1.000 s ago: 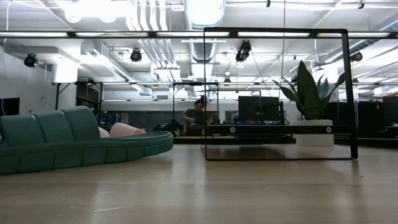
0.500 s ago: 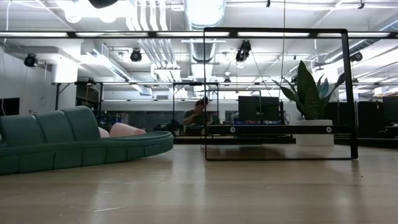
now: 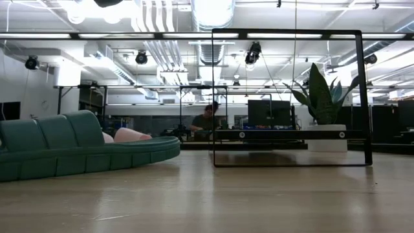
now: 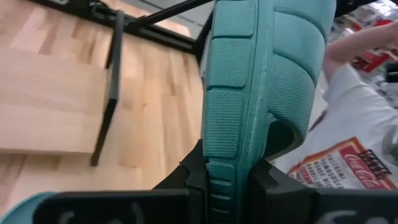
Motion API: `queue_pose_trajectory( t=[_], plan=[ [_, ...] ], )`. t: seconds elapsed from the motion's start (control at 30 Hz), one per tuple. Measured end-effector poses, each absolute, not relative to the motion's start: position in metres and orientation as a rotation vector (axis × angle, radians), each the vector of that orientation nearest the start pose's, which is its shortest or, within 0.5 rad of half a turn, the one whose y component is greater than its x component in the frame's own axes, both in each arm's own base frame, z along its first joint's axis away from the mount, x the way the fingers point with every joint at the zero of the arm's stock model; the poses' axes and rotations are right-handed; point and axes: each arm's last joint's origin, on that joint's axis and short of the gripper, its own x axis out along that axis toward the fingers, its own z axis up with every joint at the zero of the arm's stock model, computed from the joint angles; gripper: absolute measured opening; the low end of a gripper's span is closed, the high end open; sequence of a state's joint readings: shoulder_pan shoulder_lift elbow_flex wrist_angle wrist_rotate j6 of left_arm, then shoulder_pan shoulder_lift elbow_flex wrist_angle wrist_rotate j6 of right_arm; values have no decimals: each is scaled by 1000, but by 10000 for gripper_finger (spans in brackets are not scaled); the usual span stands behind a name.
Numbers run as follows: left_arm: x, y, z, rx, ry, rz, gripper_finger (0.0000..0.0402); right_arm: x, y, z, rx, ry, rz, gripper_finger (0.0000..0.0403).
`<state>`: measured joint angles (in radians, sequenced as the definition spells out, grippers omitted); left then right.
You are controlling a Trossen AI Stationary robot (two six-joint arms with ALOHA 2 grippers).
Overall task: Pick and place slides into the shelf
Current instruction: Put the right green slipper on the shelf
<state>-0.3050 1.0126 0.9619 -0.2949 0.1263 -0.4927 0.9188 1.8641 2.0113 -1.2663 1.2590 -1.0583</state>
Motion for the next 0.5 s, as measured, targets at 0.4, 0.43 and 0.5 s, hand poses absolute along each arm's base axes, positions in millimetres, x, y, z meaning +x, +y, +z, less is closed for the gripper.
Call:
queue_pose_trajectory(
  t=[0.4,0.43,0.5],
  plan=[
    [219,-74,338,-478,461,-373,24,245,269,362,-2106,754,33,251],
    [220,-74,338,-480,465,-374,24,245,269,362,-2108,755,33,250],
    [222,-75,336,-481,470,-378,24,245,268,360,-2123,761,36,247]
  ],
)
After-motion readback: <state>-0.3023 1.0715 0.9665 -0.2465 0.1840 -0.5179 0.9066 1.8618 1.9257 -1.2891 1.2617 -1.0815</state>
